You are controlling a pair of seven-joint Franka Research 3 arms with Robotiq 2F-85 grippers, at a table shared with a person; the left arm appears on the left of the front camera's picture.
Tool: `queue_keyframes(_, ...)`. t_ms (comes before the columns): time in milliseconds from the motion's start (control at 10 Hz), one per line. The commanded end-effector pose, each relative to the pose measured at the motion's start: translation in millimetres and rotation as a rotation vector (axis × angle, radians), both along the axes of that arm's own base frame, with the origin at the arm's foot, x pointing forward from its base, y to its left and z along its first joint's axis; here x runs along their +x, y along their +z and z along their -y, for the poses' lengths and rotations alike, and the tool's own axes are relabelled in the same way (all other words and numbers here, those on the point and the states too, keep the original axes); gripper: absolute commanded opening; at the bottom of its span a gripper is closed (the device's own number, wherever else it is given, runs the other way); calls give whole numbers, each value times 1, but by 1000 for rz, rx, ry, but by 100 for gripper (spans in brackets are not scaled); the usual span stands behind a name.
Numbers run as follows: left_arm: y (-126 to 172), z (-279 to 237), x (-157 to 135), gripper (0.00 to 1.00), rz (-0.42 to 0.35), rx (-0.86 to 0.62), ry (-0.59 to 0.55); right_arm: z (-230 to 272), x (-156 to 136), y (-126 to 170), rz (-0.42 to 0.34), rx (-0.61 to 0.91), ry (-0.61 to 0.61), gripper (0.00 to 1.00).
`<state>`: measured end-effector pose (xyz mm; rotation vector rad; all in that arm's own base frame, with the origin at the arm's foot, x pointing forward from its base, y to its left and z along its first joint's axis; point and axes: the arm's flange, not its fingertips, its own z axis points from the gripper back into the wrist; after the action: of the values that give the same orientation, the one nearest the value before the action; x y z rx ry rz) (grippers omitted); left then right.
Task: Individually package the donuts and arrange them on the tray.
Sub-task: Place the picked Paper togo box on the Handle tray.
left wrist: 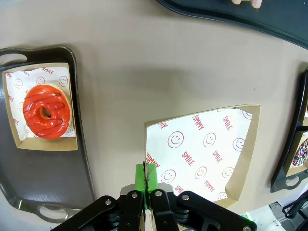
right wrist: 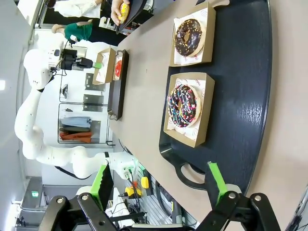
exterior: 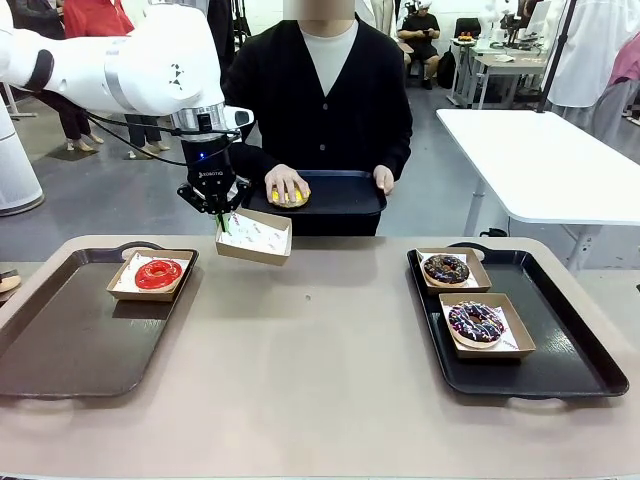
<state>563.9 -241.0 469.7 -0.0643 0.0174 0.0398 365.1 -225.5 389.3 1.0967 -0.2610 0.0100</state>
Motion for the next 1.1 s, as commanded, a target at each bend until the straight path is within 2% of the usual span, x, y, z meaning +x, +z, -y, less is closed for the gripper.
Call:
queue_keyframes(0, 1, -1, -1, 1, -6, -3, 8, -3, -6, 0, -6, -4, -1, 100)
queue_keyframes(1000, 1, -1, -1, 1, -6, -3, 8, -3, -6, 0, -6, -4, -1, 100)
